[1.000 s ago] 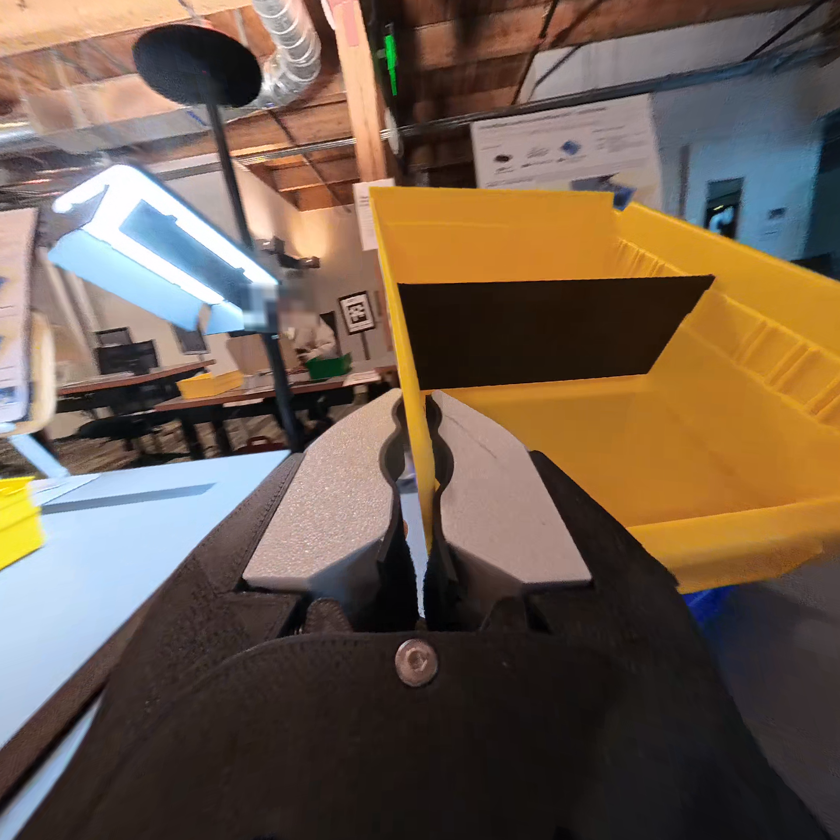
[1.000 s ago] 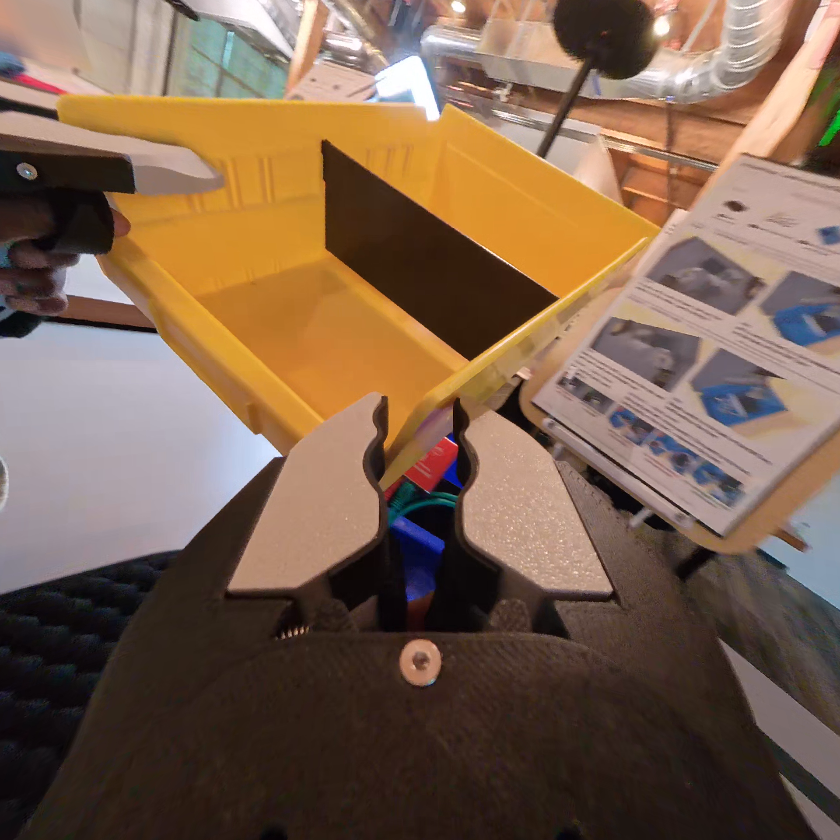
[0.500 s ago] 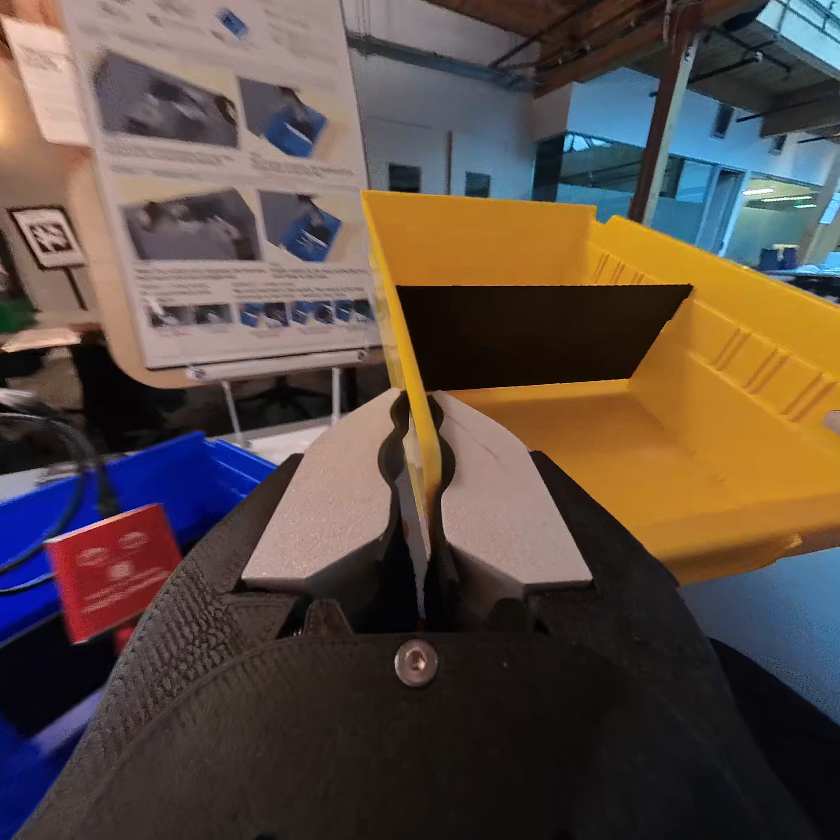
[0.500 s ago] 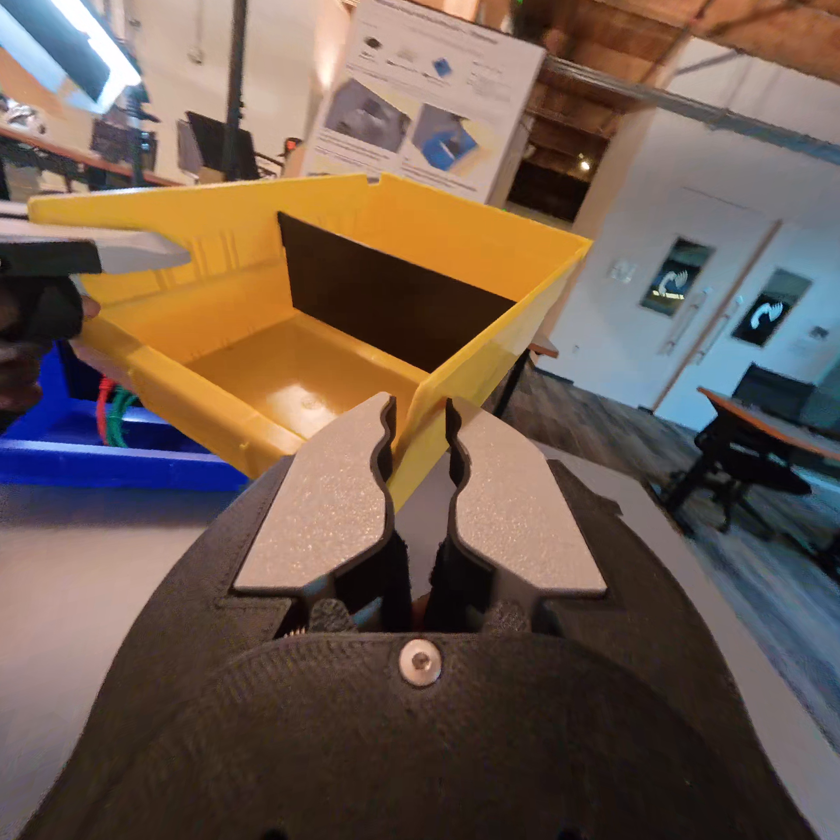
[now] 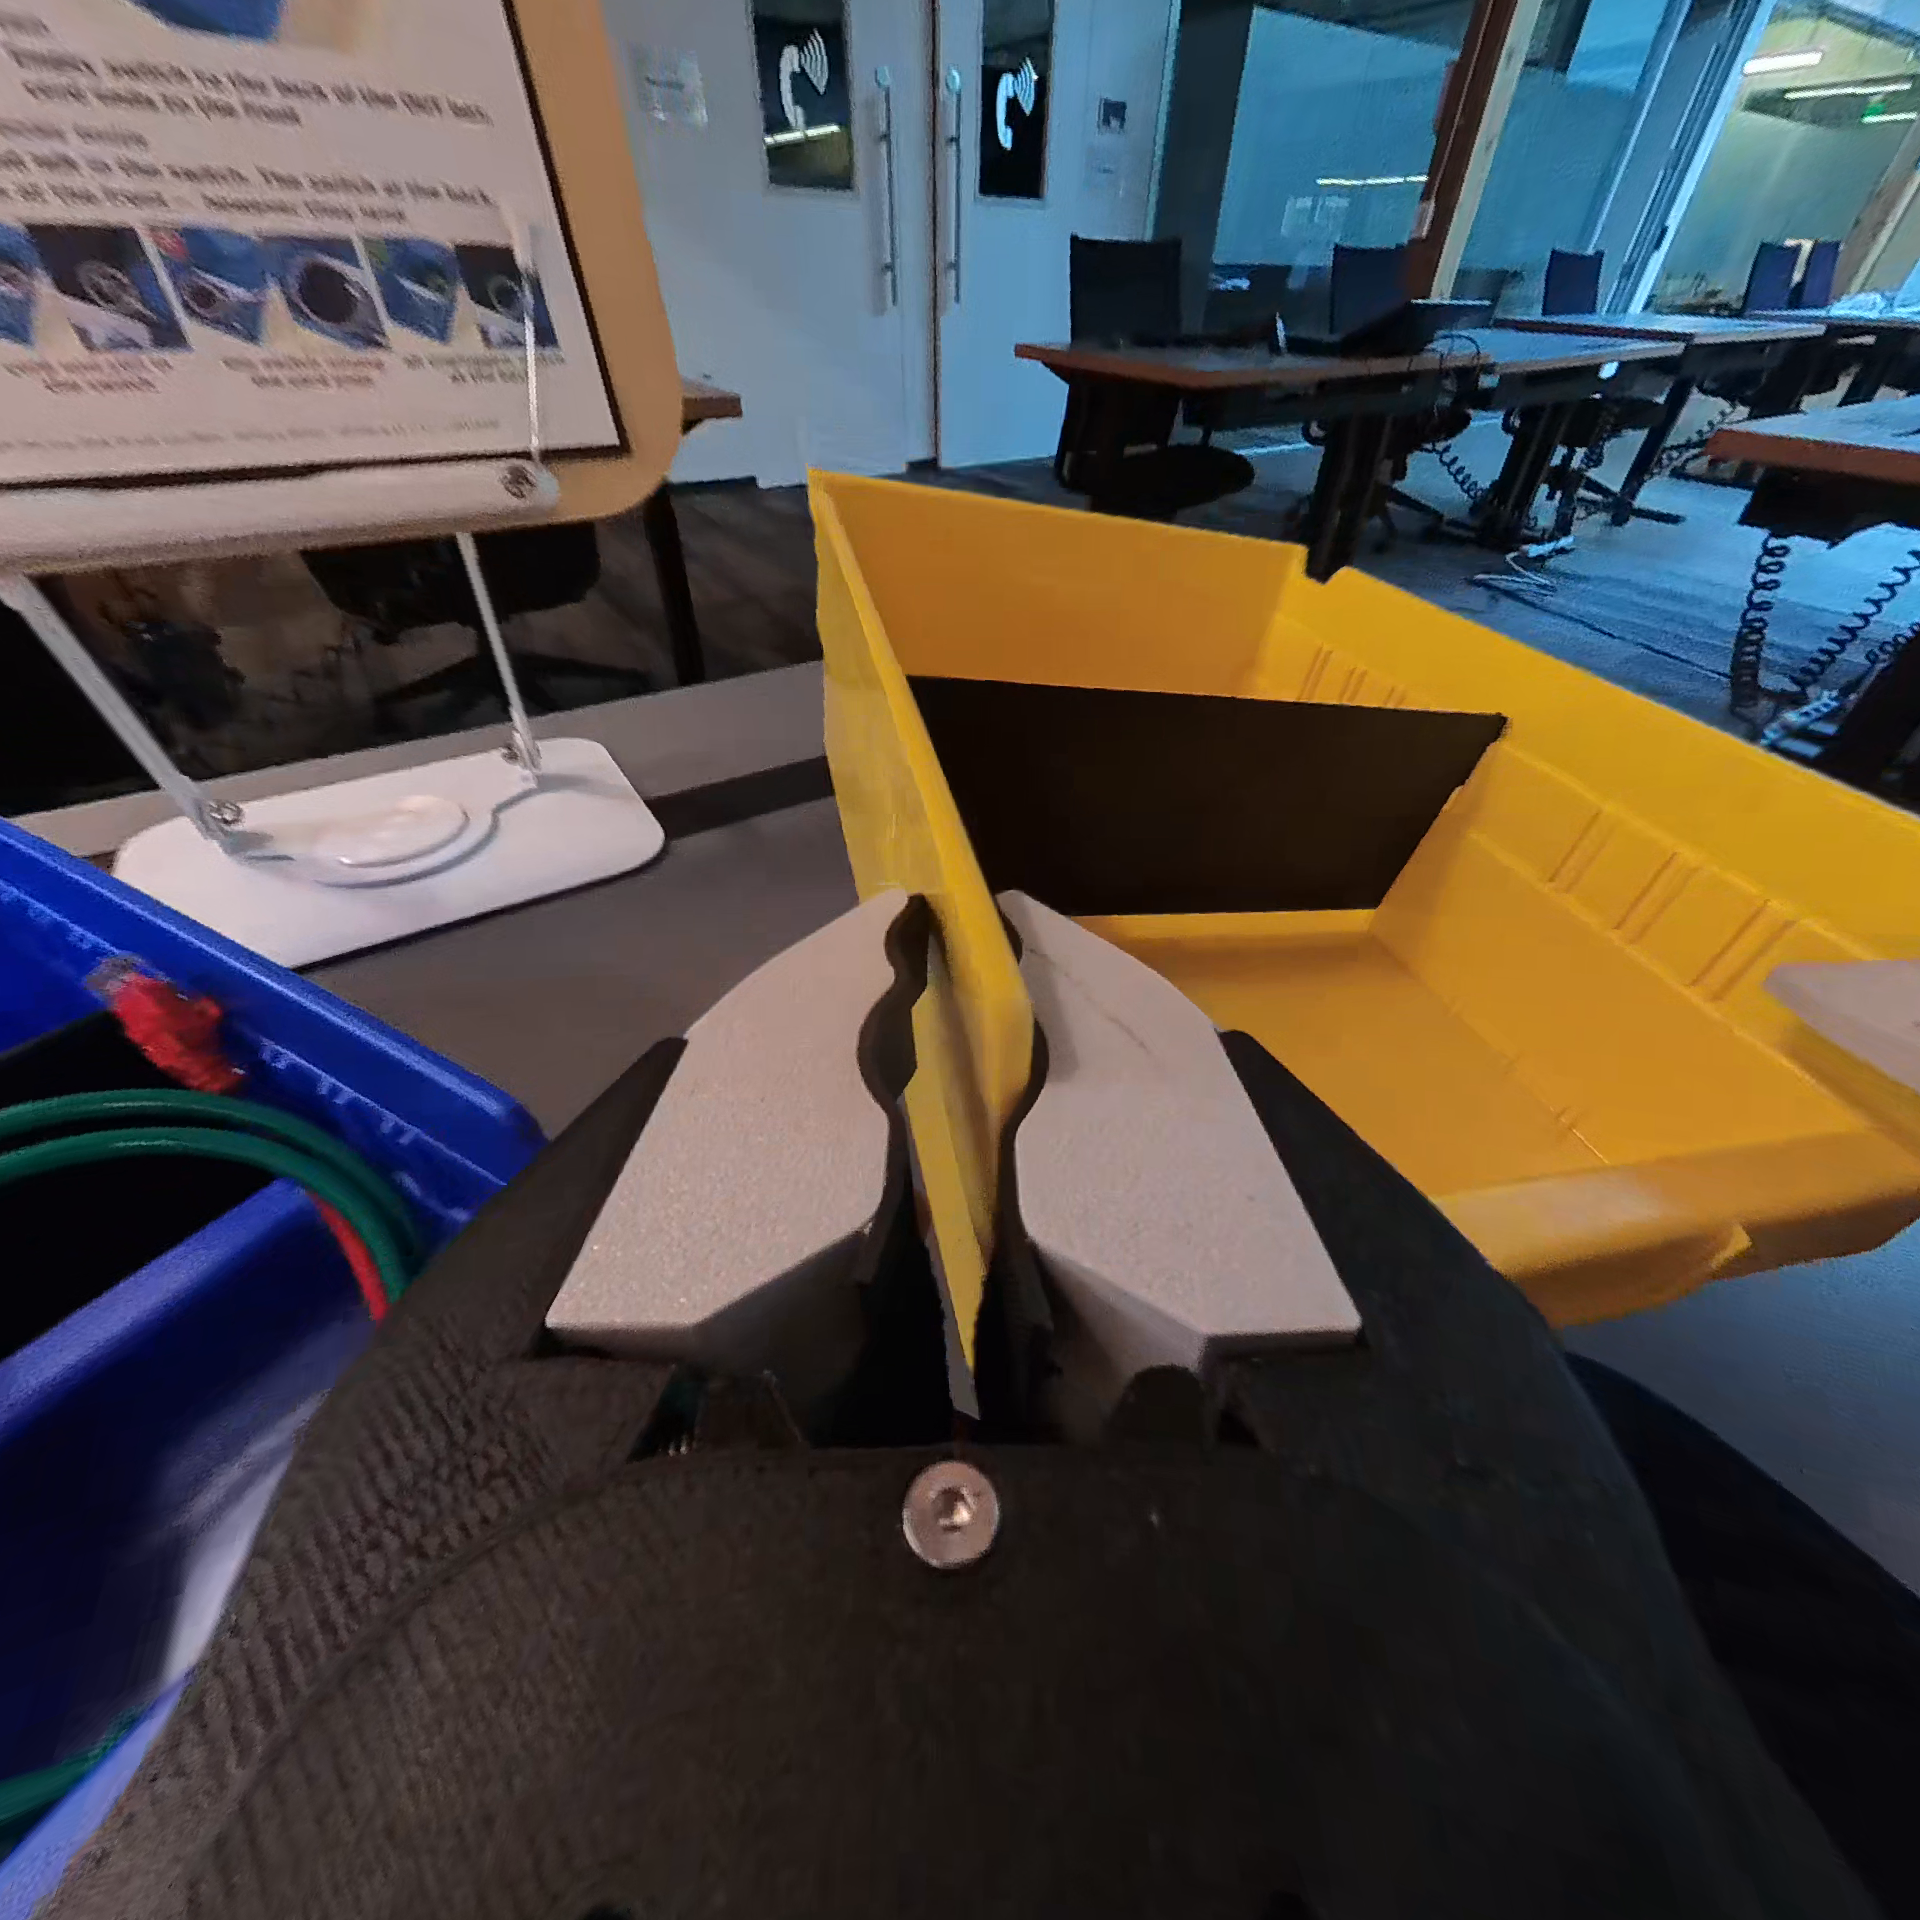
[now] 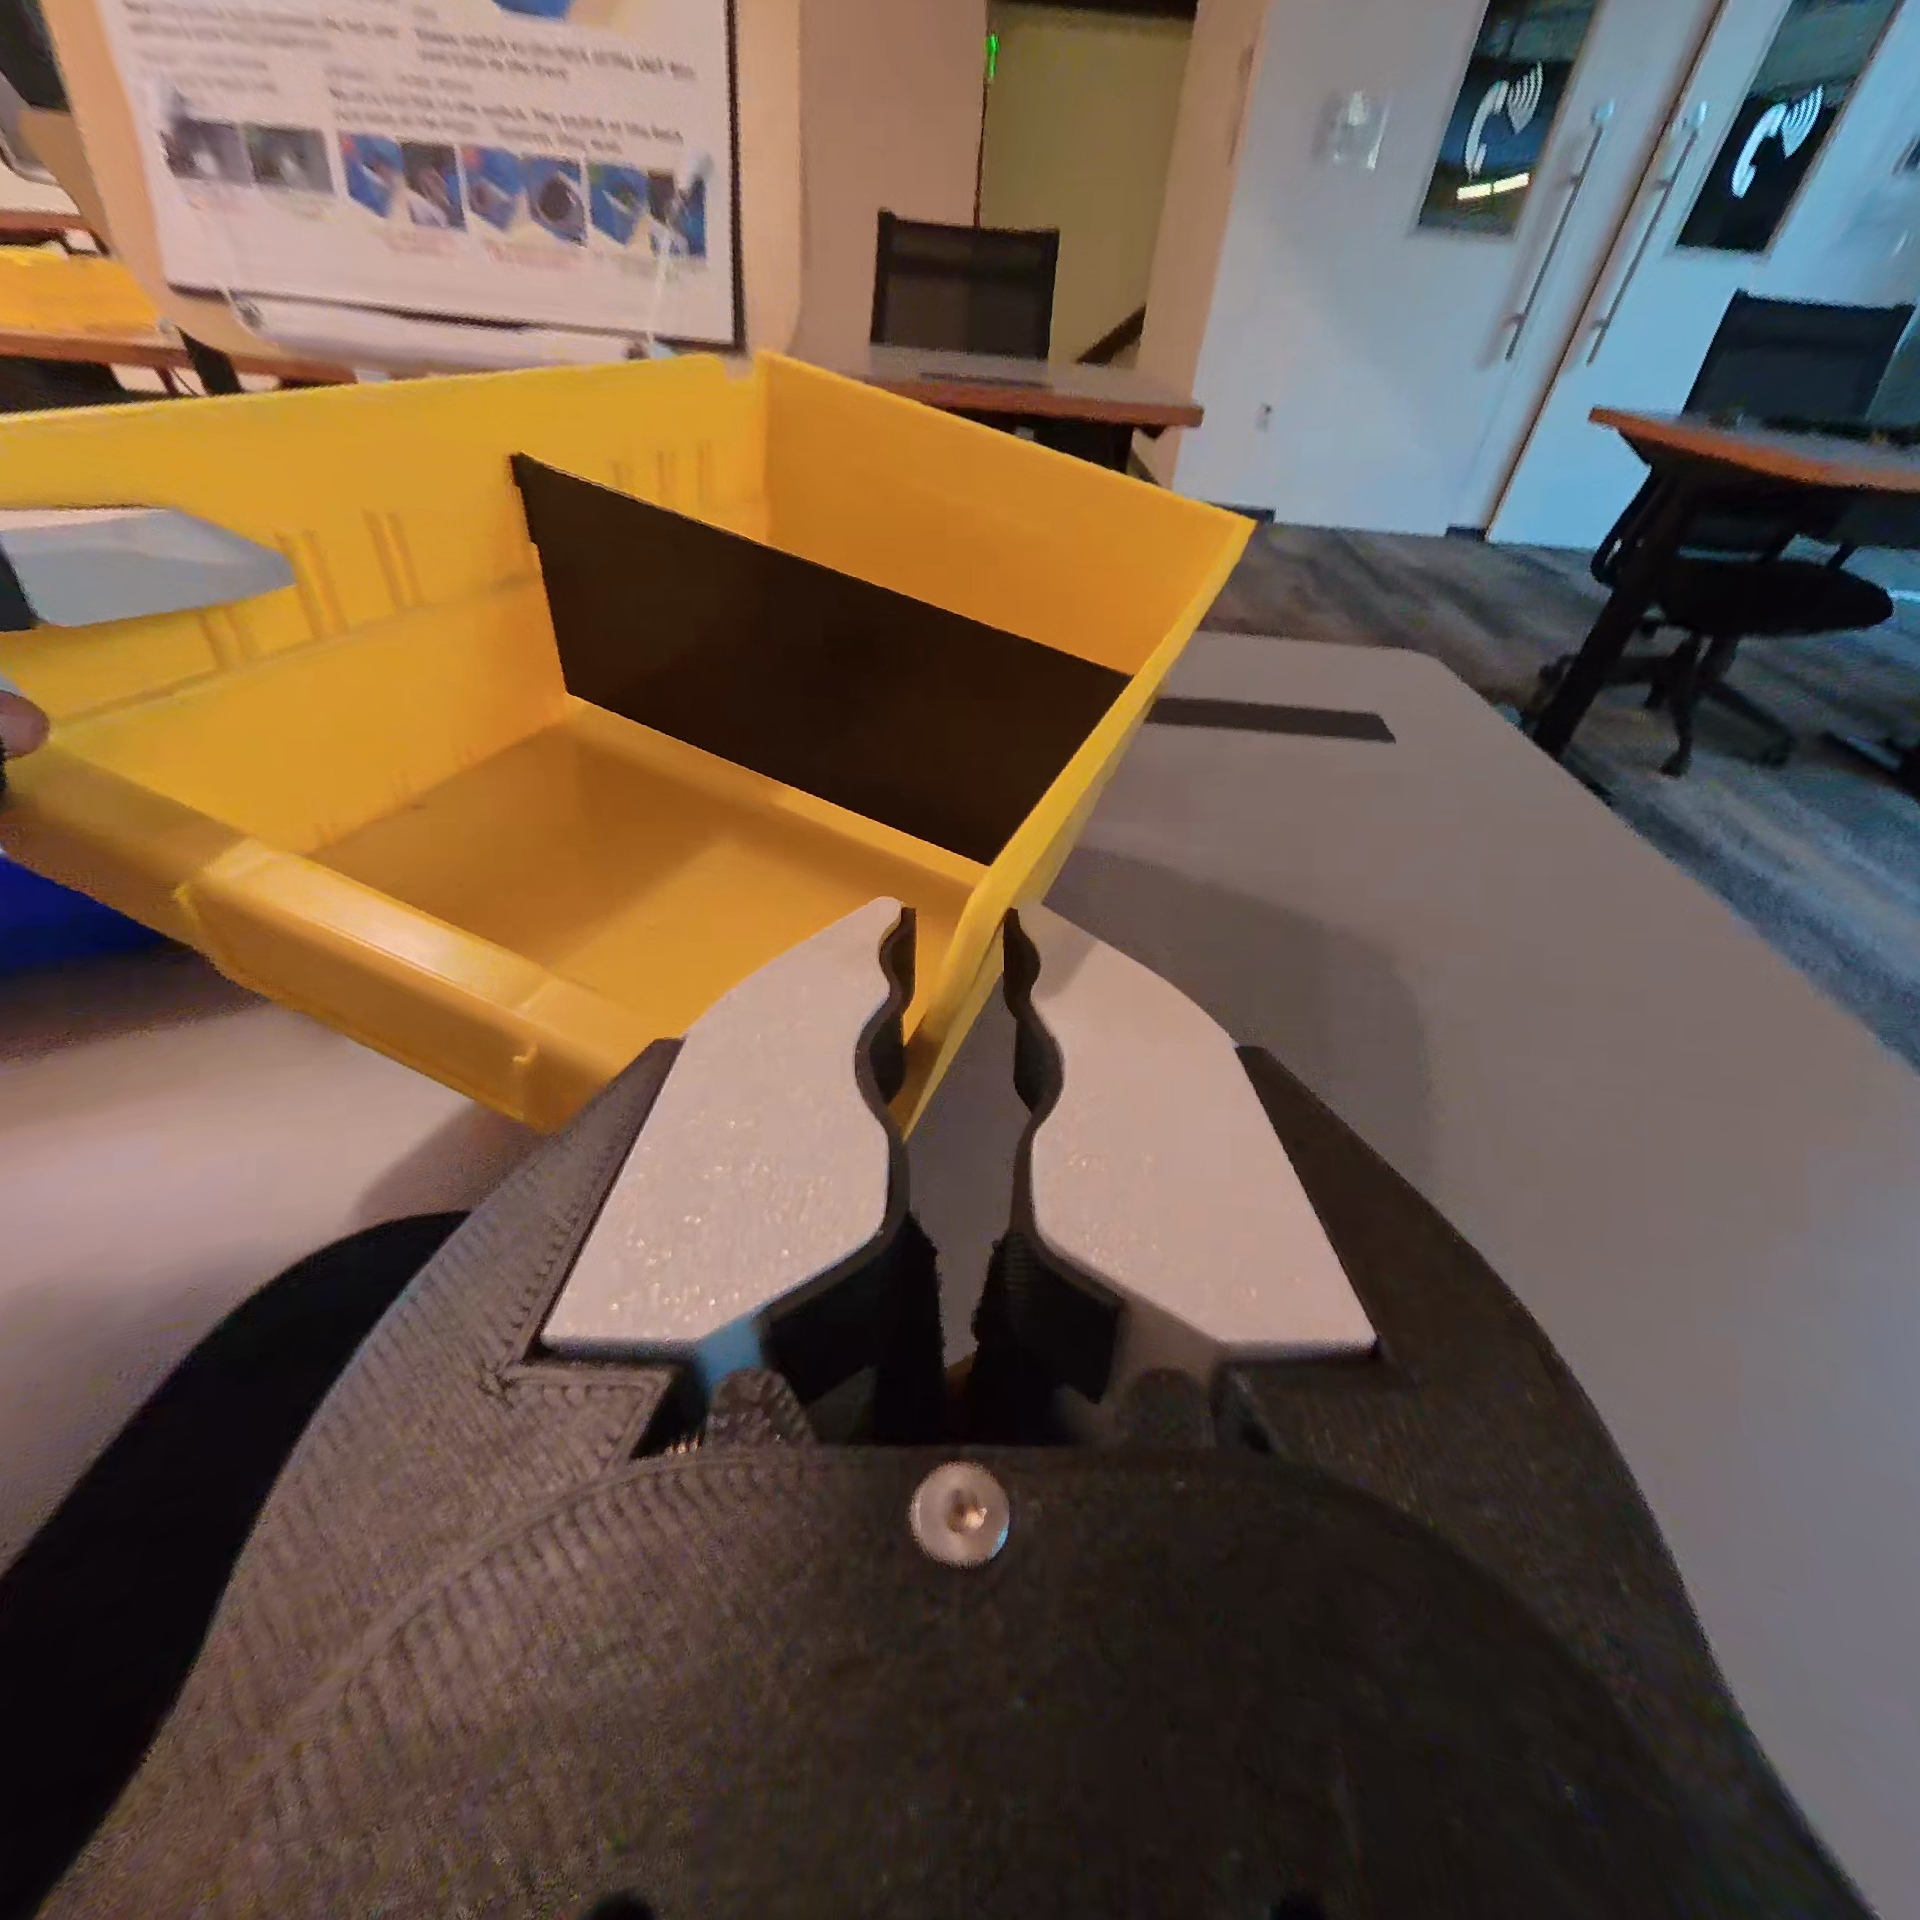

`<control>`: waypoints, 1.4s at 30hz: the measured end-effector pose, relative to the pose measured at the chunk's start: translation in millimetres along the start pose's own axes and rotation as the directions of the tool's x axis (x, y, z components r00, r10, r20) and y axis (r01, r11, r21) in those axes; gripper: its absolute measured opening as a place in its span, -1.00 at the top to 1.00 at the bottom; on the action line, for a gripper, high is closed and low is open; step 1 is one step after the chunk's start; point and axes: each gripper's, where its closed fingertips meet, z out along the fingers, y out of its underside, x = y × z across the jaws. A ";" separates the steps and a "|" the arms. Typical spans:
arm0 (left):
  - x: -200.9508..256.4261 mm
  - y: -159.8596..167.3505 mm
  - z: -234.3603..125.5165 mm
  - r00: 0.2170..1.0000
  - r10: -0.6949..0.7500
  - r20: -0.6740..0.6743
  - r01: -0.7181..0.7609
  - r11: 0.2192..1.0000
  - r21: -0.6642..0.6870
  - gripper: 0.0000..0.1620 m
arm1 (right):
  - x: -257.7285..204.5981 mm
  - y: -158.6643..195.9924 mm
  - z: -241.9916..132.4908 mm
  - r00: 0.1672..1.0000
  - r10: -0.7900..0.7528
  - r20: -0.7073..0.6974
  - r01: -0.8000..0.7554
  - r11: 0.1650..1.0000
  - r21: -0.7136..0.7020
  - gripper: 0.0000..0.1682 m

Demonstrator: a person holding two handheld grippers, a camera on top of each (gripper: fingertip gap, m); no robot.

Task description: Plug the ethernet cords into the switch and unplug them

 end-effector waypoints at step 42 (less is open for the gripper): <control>-145.1 125.2 -110.1 0.903 0.335 -0.270 -0.430 0.700 -0.570 0.63 | -109.2 78.8 21.3 0.711 -0.331 0.620 0.596 0.752 -0.281 0.54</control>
